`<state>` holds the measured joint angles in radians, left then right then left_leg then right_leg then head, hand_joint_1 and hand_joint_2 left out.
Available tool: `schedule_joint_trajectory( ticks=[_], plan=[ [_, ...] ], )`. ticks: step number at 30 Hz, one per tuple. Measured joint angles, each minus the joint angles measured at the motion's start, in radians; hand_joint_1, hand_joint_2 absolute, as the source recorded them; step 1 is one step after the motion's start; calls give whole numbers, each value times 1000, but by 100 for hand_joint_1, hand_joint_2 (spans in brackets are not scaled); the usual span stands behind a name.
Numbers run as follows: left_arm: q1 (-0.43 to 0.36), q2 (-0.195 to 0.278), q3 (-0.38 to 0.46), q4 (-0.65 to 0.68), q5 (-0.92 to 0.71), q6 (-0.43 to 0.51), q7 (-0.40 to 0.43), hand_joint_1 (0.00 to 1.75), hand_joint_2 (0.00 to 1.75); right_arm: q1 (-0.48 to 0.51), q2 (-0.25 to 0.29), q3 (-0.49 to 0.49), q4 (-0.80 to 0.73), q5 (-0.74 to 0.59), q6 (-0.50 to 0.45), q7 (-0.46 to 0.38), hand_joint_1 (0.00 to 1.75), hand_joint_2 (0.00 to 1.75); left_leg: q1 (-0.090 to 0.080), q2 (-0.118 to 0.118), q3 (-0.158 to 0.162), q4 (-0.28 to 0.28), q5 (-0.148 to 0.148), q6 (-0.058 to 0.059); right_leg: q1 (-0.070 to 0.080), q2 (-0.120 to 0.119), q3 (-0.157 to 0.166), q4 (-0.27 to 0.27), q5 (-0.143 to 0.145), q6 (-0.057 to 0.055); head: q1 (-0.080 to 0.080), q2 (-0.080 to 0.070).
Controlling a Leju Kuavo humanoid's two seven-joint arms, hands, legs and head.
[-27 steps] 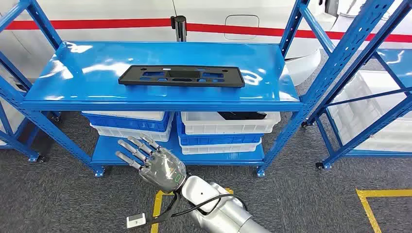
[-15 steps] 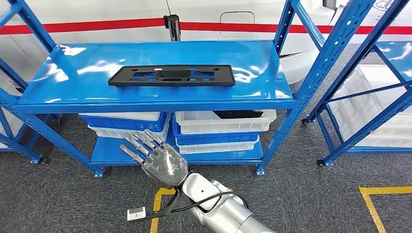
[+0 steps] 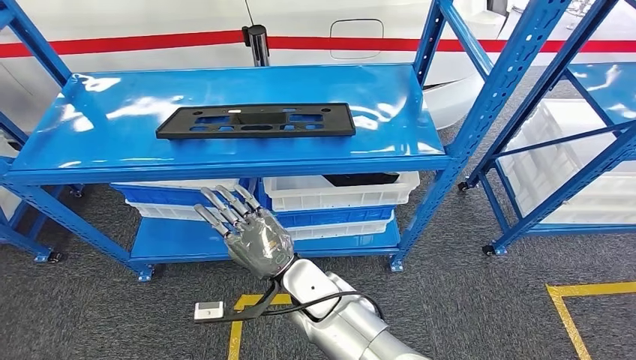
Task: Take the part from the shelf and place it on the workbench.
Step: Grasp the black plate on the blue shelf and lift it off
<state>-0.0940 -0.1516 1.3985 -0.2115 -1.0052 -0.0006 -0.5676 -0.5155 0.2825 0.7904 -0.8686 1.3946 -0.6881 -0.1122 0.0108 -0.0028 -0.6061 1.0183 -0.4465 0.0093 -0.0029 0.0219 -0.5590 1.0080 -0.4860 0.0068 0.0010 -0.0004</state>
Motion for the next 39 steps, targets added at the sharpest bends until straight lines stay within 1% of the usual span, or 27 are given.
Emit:
schedule_joint_trajectory(
  ticks=[2,3,6,7,8,9,10,11,12,13,15,17,19,21,22,23,24,26,27,28,32,33,34,36,37,38,39],
  plan=[
    [0,-1,0,0,0,0,-1,0,0,0,1,-7,-2,4,-1,2,0,175,3,2,11,-13,4,13,1,-5,-9,21,-13,8,1,0],
    [-1,-1,0,0,0,0,-1,0,0,-1,1,-10,-3,4,-1,3,0,175,5,4,16,-19,6,20,1,-7,-29,60,-31,8,2,0],
    [-1,-1,0,0,0,0,-1,0,0,5,-5,-15,-3,7,-2,5,0,175,4,5,20,-21,2,30,-1,-10,-133,249,-94,3,5,0],
    [-1,-1,1,0,0,0,-1,0,0,8,-7,-16,-3,12,-2,9,0,175,3,5,21,-20,0,30,-2,-10,-155,280,-96,7,5,0],
    [-1,-1,1,0,0,0,-1,0,0,11,-9,-18,-3,18,-2,15,0,175,3,4,22,-20,-2,29,-4,-10,-158,272,-83,14,5,0],
    [-1,-1,1,0,0,0,-1,0,0,13,-10,-20,-4,25,-2,20,0,175,3,3,26,-20,-4,27,-5,-11,-141,227,-56,22,5,0],
    [-1,-1,1,0,0,0,-1,0,0,14,-10,-23,-7,32,-3,26,0,175,3,2,29,-20,-7,24,-7,-13,-110,156,-24,28,5,0],
    [-1,-1,1,0,0,0,0,0,0,14,-10,-25,-10,37,-3,29,0,175,1,1,32,-18,-12,19,-7,-16,-78,87,4,30,5,0],
    [-2,-1,1,0,0,0,0,0,0,14,-10,-28,-12,39,-3,31,0,175,-2,1,35,-17,-16,14,-6,-19,-55,36,24,27,5,0],
    [-2,-2,2,0,0,0,1,0,0,14,-10,-30,-15,40,-4,31,0,175,-3,1,36,-15,-20,9,-5,-20,-41,8,33,22,4,0],
    [-3,-2,2,0,0,0,1,0,0,14,-10,-35,-16,41,-4,31,0,175,-1,2,39,-16,-25,-2,-4,-18,-37,0,35,7,2,0],
    [-4,-2,2,0,0,-1,1,0,0,15,-9,-39,-19,42,-4,31,0,175,6,3,35,2,-38,-13,-8,-16,-28,-5,34,-5,1,0],
    [-4,-2,2,0,0,-3,0,0,0,14,-9,-40,-22,45,-5,31,0,175,11,2,-3,87,-80,-23,-13,-16,-16,-9,31,-17,-3,0],
    [-3,-2,3,1,0,-6,0,0,0,18,-9,-41,-23,46,-5,30,0,175,13,2,-71,210,-126,-30,-11,-15,-9,-9,25,-25,-5,0],
    [-2,-2,4,1,0,-8,0,0,0,21,-9,-42,-23,47,-5,29,0,175,14,2,-97,247,-131,-33,-10,-14,-7,-9,22,-27,-4,0],
    [-2,-2,4,1,0,-8,0,0,0,24,-9,-43,-23,48,-5,29,0,175,16,2,-108,251,-116,-36,-10,-12,-3,-8,19,-28,-5,0],
    [-1,-2,4,1,0,-9,0,0,0,27,-9,-44,-24,51,-5,28,0,175,18,3,-101,220,-85,-37,-10,-10,2,-8,15,-27,-5,0],
    [-2,-1,5,1,0,-9,1,0,0,30,-9,-46,-28,59,-6,28,0,175,22,3,-51,99,-12,-37,-9,-6,12,-7,6,-20,-6,0],
    [-3,-1,5,1,1,-9,1,0,0,30,-9,-49,-31,62,-6,28,0,175,21,3,-29,48,7,-35,-6,-5,15,-6,1,-14,-7,0],
    [-3,-1,6,1,2,-9,2,0,0,30,-8,-52,-33,64,-6,28,0,175,19,2,-14,15,14,-31,-3,-5,17,-6,-3,-9,-7,0],
    [-4,-2,7,2,8,-8,2,0,0,31,-5,-64,-42,69,-7,33,0,175,12,1,0,-6,5,-1,0,-9,14,0,-17,12,-7,0],
    [-4,-2,8,2,8,-8,2,0,0,31,-3,-65,-44,70,-8,35,0,175,13,2,6,-10,4,7,0,-11,0,30,-30,13,-6,0],
    [-4,-2,8,2,8,-8,2,0,0,31,-2,-67,-46,71,-8,37,0,175,13,3,11,-13,2,14,0,-12,-27,80,-49,12,-5,0],
    [-4,-2,8,1,8,-9,2,0,0,36,-5,-69,-47,74,-9,41,0,175,9,4,19,-13,-6,25,-3,-13,-106,217,-89,7,-4,0],
    [-4,-2,8,1,8,-9,2,0,0,40,-8,-70,-47,76,-9,43,0,175,7,3,22,-13,-9,27,-4,-13,-141,267,-96,8,-4,0],
    [-3,-2,8,1,8,-10,2,0,0,43,-10,-70,-47,78,-9,45,0,175,6,2,27,-13,-14,28,-4,-13,-160,283,-89,13,-4,0],
    [-3,-2,8,2,8,-11,2,0,0,46,-12,-70,-47,80,-9,48,0,175,6,0,33,-13,-19,27,-4,-13,-159,259,-65,20,-4,0]
  ],
)
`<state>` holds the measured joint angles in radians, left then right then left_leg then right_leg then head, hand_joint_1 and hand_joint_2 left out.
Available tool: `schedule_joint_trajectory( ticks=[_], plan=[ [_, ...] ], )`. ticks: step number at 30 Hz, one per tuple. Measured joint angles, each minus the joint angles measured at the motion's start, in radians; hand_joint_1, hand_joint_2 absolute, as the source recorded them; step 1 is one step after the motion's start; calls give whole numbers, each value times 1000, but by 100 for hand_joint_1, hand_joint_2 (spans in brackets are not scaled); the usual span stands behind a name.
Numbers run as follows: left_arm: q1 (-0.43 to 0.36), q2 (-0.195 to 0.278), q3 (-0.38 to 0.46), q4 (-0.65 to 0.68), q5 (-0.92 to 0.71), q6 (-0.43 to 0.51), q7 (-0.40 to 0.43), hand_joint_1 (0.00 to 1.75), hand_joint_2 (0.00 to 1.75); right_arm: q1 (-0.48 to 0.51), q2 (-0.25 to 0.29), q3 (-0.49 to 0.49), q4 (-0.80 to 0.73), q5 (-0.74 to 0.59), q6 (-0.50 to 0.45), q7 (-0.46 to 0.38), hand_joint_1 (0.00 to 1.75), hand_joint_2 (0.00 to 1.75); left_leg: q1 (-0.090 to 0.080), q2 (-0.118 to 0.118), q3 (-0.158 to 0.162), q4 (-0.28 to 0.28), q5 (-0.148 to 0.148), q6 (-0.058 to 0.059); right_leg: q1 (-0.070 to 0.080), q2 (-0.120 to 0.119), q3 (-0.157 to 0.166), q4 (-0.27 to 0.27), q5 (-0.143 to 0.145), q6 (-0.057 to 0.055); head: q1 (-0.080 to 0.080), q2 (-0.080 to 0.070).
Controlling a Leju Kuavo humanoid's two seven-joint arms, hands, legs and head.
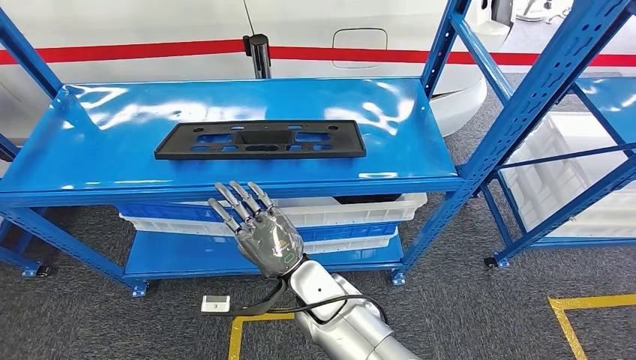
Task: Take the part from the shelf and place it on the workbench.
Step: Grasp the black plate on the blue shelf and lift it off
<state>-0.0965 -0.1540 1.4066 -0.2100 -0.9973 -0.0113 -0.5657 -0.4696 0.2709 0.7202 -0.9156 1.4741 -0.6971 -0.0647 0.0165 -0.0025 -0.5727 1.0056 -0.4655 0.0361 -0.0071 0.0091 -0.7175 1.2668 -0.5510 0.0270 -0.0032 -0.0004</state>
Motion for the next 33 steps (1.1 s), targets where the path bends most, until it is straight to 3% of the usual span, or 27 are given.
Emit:
schedule_joint_trajectory(
  ticks=[2,4,6,9,11,13,14,15,17,19,23,25,28,29,30,31,33],
  plan=[
    [1,-1,0,0,0,-3,0,0,0,2,-1,0,0,4,0,6,0,175,0,-2,15,0,-12,-5,0,-3,47,-131,69,11,1,0],
    [1,-1,0,1,-1,-6,-1,0,0,2,-1,-1,0,7,0,11,0,175,-4,-4,28,1,-27,-16,3,-6,94,-232,109,6,1,0],
    [0,-1,0,1,-1,-7,-1,0,0,2,-1,-2,-1,8,0,12,0,175,-5,-3,35,0,-39,-28,7,-4,107,-252,110,-10,0,0],
    [-3,-2,0,2,-1,-8,-2,0,0,2,1,-5,-7,16,0,15,0,175,5,-1,31,30,-61,-45,-3,0,127,-262,103,-35,-2,0],
    [-3,-2,0,3,-2,-8,-2,0,0,4,3,-6,-8,22,-1,19,0,175,7,-1,-23,136,-100,-54,-6,-1,146,-266,94,-50,-6,0],
    [-1,-2,0,3,-4,-8,-2,0,0,9,3,-6,-8,26,0,23,0,175,10,-1,-108,260,-130,-62,-5,0,159,-266,81,-56,-7,0],
    [0,-2,0,3,-4,-7,-2,0,0,13,2,-6,-8,28,0,25,0,175,11,0,-137,286,-121,-65,-5,2,167,-266,74,-56,-7,0],
    [1,-2,0,3,-4,-6,-2,0,0,16,2,-6,-8,28,0,26,0,175,12,0,-148,276,-93,-66,-5,5,176,-266,66,-54,-7,0],
    [2,-2,0,3,-4,-5,-1,0,0,19,2,-6,-8,28,0,28,0,175,15,1,-120,163,1,-64,-6,8,196,-267,48,-47,-7,0],
    [2,-2,0,3,-6,-5,0,0,0,19,3,-6,-8,28,0,28,0,175,12,2,-76,53,50,-55,0,9,209,-268,29,-35,-8,0],
    [2,-3,0,4,-13,-9,2,0,0,18,2,-8,-8,28,0,31,0,175,4,0,-51,15,32,-23,9,7,234,-260,14,-9,-6,0],
    [2,-4,0,4,-17,-12,3,0,0,17,2,-9,-8,29,-1,33,0,175,4,0,-35,10,26,-9,7,4,203,-201,-10,-5,-4,0],
    [3,-3,0,4,-18,-17,3,0,0,22,-5,-12,-8,31,-1,38,0,175,2,-1,-18,9,9,2,4,3,74,-6,-68,-10,-3,0],
    [3,-3,0,4,-18,-18,3,0,0,25,-8,-13,-8,31,-1,38,0,175,1,-2,-11,9,2,2,4,3,40,27,-73,-7,-3,0],
    [4,-3,0,4,-18,-19,3,0,0,27,-11,-14,-8,31,-1,39,0,175,0,-3,-2,9,-6,2,4,3,24,23,-60,-1,-3,0],
    [5,-3,0,4,-19,-19,3,0,0,28,-13,-14,-8,32,-1,39,0,175,0,-5,9,9,-14,0,4,2,27,-18,-29,7,-2,0],
    [5,-3,0,4,-19,-19,3,0,0,29,-15,-15,-8,32,-1,40,0,175,-1,-7,33,10,-32,-7,4,-1,58,-151,56,17,-2,0]
  ],
)
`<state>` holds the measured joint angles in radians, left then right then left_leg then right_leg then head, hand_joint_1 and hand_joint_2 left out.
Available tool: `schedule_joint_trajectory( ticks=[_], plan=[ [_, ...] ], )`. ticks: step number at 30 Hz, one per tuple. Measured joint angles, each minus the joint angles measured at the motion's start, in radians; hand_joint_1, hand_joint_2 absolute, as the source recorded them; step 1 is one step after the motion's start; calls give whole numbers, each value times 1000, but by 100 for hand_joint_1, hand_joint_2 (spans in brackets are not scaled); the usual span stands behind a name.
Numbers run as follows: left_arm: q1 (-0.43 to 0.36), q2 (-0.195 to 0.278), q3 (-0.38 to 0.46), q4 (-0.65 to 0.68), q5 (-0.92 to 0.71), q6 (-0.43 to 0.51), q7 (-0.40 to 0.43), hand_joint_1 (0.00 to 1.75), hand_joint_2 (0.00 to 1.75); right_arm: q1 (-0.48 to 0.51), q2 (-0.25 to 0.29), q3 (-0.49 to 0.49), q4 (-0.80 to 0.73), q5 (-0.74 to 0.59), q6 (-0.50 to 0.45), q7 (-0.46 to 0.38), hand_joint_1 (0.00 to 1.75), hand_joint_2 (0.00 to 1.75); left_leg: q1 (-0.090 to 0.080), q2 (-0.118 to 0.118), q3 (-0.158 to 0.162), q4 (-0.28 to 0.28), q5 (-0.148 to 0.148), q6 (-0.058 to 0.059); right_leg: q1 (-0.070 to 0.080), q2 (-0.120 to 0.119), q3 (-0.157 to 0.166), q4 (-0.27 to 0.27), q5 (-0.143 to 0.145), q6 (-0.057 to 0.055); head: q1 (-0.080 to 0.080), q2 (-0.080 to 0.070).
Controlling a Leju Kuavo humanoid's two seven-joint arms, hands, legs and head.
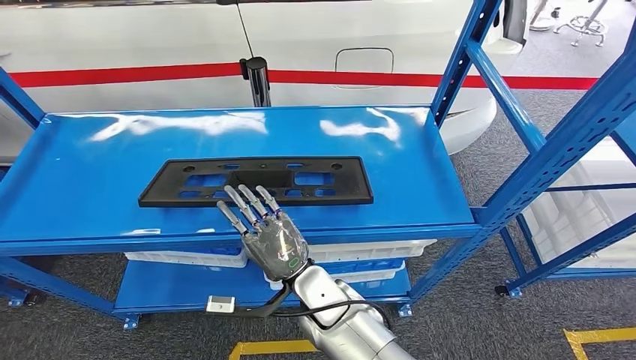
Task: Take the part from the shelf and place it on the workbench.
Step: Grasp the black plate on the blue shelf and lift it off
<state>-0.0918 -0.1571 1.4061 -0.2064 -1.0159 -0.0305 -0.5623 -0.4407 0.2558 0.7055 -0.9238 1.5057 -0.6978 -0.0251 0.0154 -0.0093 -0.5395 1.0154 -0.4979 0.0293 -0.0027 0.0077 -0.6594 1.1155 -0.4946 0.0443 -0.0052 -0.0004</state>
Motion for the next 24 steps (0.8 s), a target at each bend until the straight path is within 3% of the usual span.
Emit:
schedule_joint_trajectory(
  ticks=[2,4,6,8,11,12,13,15,16,18,19,21,24],
  plan=[
    [0,0,0,0,0,0,0,0,0,0,-1,-1,0,0,0,1,0,175,-2,0,14,-1,-17,-12,4,-7,27,-77,37,-17,1,0],
    [0,0,0,0,0,-1,0,0,0,0,0,-1,0,2,0,4,0,175,-2,2,24,6,-23,-25,5,-7,42,-88,36,-44,1,0],
    [0,-1,0,0,-1,-1,0,0,0,-1,2,-2,-1,5,0,7,0,175,2,5,27,35,-28,-33,-3,-4,66,-100,41,-57,1,0],
    [-2,-1,0,1,-2,-2,0,0,0,-1,5,-3,-2,8,0,9,0,175,5,6,-15,119,-60,-40,-8,-4,88,-106,34,-68,-1,0],
    [-2,-2,0,1,-3,-1,0,0,0,6,8,-3,-1,13,0,12,0,175,6,6,-135,278,-119,-52,-7,-1,103,-107,19,-79,-2,0],
    [0,-2,0,1,-3,-1,1,0,0,9,8,-3,0,15,0,12,0,175,6,6,-159,285,-111,-53,-6,2,110,-107,13,-79,-2,0],
    [0,-2,0,1,-3,0,2,0,0,12,8,-3,0,16,0,13,0,175,6,6,-164,259,-79,-52,-7,4,119,-107,6,-78,-2,0],
    [1,-1,0,1,-3,1,2,0,0,13,9,-3,1,18,0,13,0,175,4,7,-139,137,21,-43,-6,7,141,-107,-10,-73,-2,0],
    [1,-1,0,1,-3,2,3,0,0,13,10,-3,1,18,0,13,0,175,1,6,-127,81,46,-36,-3,8,149,-106,-19,-69,-3,0],
    [3,0,0,1,-3,3,5,0,0,14,10,-3,3,18,0,13,0,175,-4,5,-112,27,59,-24,4,11,154,-104,-35,-57,-2,0],
    [3,0,0,1,-2,7,7,0,0,15,10,-3,4,18,0,13,0,175,-6,3,-108,25,53,-19,7,12,155,-104,-42,-51,-1,0],
    [3,-2,0,1,-2,20,11,0,0,15,10,-3,4,18,0,12,0,175,-3,4,-96,19,72,-9,8,9,158,-97,-54,-40,0,0],
    [-2,-4,0,1,-1,48,14,0,0,14,9,-3,5,16,0,10,0,175,-12,0,-87,19,69,-12,11,4,160,-94,-48,-35,7,0]
  ],
)
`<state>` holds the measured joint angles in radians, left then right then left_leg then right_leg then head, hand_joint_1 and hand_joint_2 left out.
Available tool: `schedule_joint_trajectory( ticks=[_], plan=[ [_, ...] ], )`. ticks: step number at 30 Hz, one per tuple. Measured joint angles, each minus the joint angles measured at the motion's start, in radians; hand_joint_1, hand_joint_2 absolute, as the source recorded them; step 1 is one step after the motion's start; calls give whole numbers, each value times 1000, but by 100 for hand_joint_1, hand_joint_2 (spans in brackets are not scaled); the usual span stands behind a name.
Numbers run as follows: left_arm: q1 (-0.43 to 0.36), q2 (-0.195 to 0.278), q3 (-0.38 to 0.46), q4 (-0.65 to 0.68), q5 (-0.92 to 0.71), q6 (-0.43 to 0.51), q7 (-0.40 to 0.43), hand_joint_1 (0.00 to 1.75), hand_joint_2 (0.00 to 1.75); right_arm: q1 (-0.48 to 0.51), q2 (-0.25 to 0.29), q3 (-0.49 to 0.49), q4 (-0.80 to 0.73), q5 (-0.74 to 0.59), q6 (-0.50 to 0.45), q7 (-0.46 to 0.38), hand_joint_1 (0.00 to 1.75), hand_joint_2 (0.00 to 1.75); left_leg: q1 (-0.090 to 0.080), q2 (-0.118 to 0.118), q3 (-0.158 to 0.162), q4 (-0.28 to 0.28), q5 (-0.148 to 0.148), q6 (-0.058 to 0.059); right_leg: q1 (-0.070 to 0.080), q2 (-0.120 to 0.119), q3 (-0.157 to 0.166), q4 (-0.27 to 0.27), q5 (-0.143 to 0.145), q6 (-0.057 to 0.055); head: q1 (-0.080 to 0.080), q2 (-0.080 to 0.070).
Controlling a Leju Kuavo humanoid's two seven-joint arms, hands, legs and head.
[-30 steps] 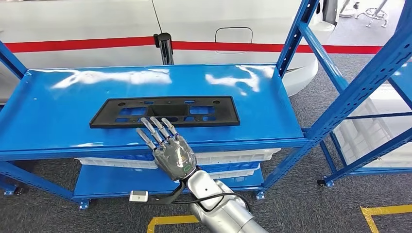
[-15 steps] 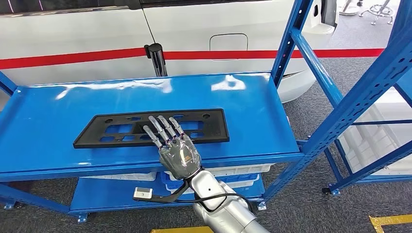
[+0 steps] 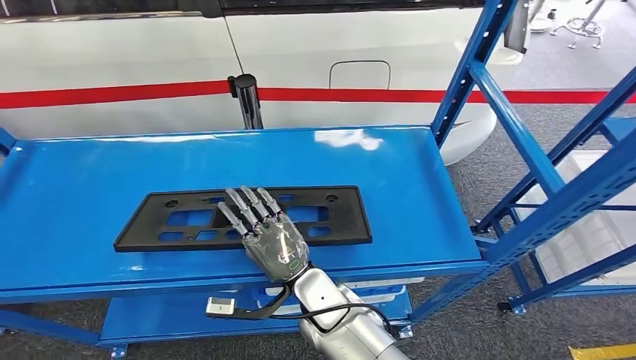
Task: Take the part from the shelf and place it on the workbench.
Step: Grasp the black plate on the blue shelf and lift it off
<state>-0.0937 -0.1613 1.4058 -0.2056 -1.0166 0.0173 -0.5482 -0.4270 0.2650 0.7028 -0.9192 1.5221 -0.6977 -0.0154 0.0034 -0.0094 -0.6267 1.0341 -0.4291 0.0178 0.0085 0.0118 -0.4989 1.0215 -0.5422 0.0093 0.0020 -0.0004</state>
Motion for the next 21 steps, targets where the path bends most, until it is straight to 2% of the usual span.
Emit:
schedule_joint_trajectory(
  ticks=[1,3,5,11,15,18,21],
  plan=[
    [0,0,0,0,1,7,0,0,0,0,0,0,0,-1,0,-1,0,175,-6,-2,1,2,-2,-2,-1,0,4,-9,3,1,2,0],
    [0,0,0,0,1,15,1,0,0,0,0,0,1,-4,0,-2,0,175,-14,-3,0,1,-2,1,-6,-1,14,-23,-3,7,1,0],
    [0,0,0,0,1,23,1,0,0,0,0,0,2,-6,0,-3,0,175,-14,-3,-1,-1,-3,4,-7,-1,15,-27,-1,12,1,0],
    [0,-3,0,0,-1,34,1,0,0,-2,0,7,17,18,6,28,0,175,-14,-3,1,-2,-7,11,-6,-1,11,-32,-7,2,2,0],
    [0,-3,0,0,-2,36,0,0,0,-4,0,11,32,33,12,52,0,175,-14,-4,1,-2,-5,14,-6,-1,11,-32,-6,2,1,0],
    [0,-3,0,0,-5,36,-3,0,0,-14,0,13,48,43,13,91,0,175,-14,-4,1,-2,-3,16,-6,-1,12,-32,-3,6,1,0],
    [0,-3,0,0,-11,36,-3,0,0,-44,-3,37,81,46,21,194,0,175,-14,-4,1,-2,-3,17,-6,-1,12,-32,-2,7,1,0]
  ],
)
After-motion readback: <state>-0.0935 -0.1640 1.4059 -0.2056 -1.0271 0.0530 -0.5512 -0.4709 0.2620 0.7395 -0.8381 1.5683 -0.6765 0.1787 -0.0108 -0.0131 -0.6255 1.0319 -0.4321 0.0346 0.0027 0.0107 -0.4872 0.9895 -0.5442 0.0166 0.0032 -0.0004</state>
